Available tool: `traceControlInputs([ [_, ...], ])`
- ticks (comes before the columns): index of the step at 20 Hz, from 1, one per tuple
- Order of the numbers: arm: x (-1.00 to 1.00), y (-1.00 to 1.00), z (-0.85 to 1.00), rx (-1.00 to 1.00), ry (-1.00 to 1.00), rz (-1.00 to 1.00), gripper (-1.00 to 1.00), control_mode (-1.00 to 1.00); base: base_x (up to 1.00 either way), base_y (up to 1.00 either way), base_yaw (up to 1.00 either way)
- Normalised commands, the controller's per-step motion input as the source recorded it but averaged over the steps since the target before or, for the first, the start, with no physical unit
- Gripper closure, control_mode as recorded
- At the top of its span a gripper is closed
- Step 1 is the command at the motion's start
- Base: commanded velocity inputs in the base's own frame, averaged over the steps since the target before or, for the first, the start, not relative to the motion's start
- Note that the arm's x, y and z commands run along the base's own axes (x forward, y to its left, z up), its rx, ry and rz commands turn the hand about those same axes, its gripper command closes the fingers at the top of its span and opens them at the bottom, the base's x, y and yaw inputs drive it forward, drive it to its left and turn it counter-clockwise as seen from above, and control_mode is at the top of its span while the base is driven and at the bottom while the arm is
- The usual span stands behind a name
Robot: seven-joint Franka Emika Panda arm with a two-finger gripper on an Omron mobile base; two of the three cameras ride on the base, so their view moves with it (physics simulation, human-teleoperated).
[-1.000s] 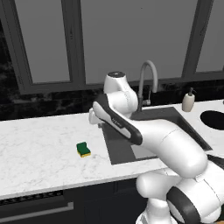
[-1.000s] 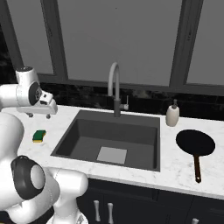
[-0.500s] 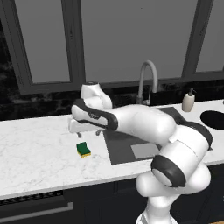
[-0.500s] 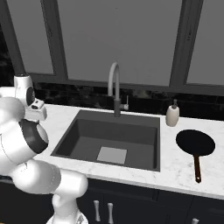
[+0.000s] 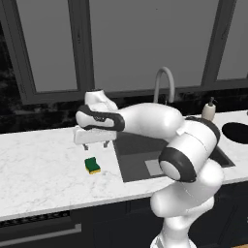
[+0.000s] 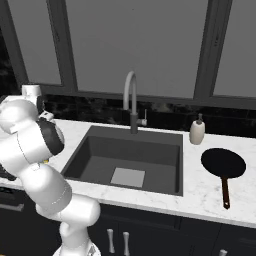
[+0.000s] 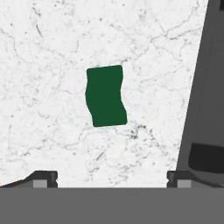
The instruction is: Pick the pan and sponge and place them into the sink. Then turn on the water.
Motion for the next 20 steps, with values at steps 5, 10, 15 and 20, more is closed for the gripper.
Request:
traceControlInputs([
  [5, 0.35, 0.03, -0.46, 0.0, 0.0, 0.0, -1.0, -1.0, 0.0, 0.0, 0.0],
  [10, 0.19, 0.08, -0.48, 0.0, 0.0, 0.0, -1.0, -1.0, 0.0, 0.0, 0.0],
  [15, 0.01, 0.16, -0.56, -0.01, -0.01, 0.01, -1.0, -1.0, 0.0, 0.0, 0.0],
  [20, 0.02, 0.06, -0.45, 0.0, -0.02, 0.02, -1.0, -1.0, 0.0, 0.0, 0.0],
])
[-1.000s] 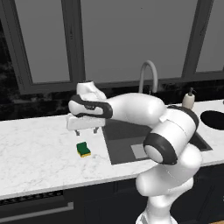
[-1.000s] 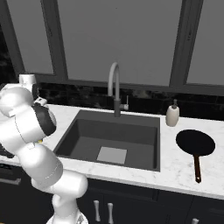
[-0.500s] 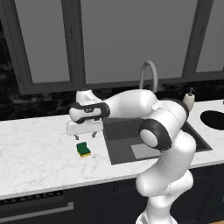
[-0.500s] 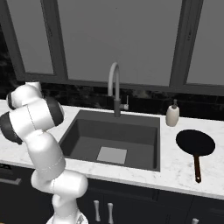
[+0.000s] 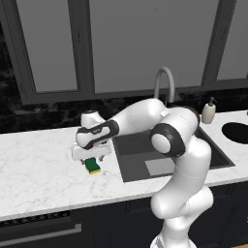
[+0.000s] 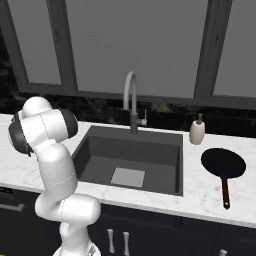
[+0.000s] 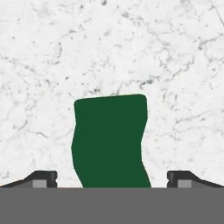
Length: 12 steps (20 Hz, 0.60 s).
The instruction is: Pick the pan and sponge and place them into the sink. Then turn on the water.
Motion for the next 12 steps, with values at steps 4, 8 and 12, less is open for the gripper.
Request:
traceControlInputs([
  [4, 0.03, 0.0, -0.43, 0.0, -0.02, 0.01, -1.0, -1.0, 0.0, 0.0, 0.0],
  [8, 0.07, 0.03, -0.46, 0.0, -0.02, 0.01, -1.0, -1.0, 0.0, 0.0, 0.0],
  [12, 0.08, 0.0, -0.15, 0.0, 0.0, 0.0, -1.0, -1.0, 0.0, 0.0, 0.0],
])
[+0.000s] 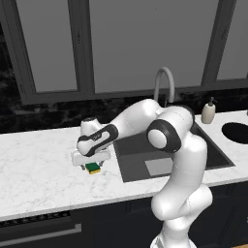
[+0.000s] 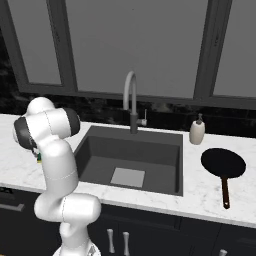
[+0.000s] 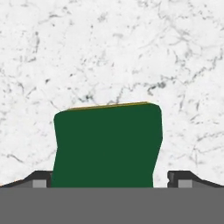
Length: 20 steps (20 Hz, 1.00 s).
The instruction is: Pick the pan and sponge and place them into the sink. Then turn on the water.
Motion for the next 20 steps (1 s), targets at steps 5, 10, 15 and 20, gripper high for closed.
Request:
traceControlInputs([
  [5, 0.0, 0.0, 0.0, 0.0, 0.0, 0.0, 1.0, -1.0, 0.0, 0.0, 0.0],
  [10, 0.0, -0.13, -0.03, 0.0, 0.0, 0.0, 1.0, -1.0, 0.0, 0.0, 0.0],
  [15, 0.01, -0.78, 0.0, 0.0, 0.0, 0.0, 1.0, -1.0, 0.0, 0.0, 0.0],
  [20, 0.19, -1.0, 0.0, 0.0, -0.01, 0.0, 1.0, -1.0, 0.0, 0.0, 0.0],
])
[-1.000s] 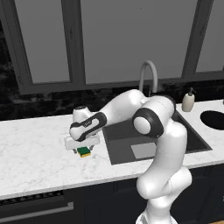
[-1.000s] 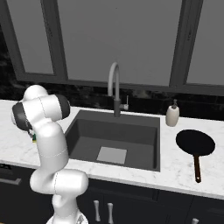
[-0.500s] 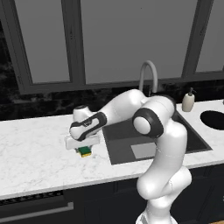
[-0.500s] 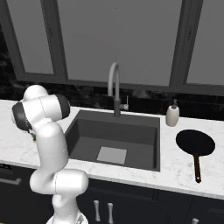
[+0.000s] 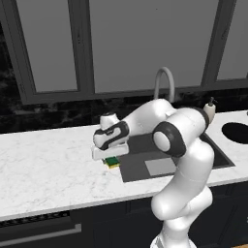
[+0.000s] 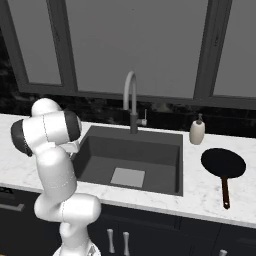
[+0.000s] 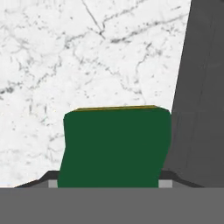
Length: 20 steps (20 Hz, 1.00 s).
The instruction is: Pick the pan and sponge and place them into the sink. Then turn on the water.
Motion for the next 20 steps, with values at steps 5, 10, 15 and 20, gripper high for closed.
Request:
traceControlInputs([
  [5, 0.24, -1.0, -0.01, 0.0, 0.0, 0.0, 1.0, -1.0, 0.0, 0.0, 0.0],
  [10, 0.29, -1.0, -0.19, 0.0, 0.0, 0.0, 1.0, -1.0, 0.0, 0.0, 0.0],
  [15, 0.21, -0.99, -0.36, -0.04, 0.0, 0.0, 1.0, -1.0, 0.0, 0.0, 0.0],
  [20, 0.12, -0.77, -0.61, -0.02, 0.0, 0.0, 1.0, -1.0, 0.0, 0.0, 0.0],
])
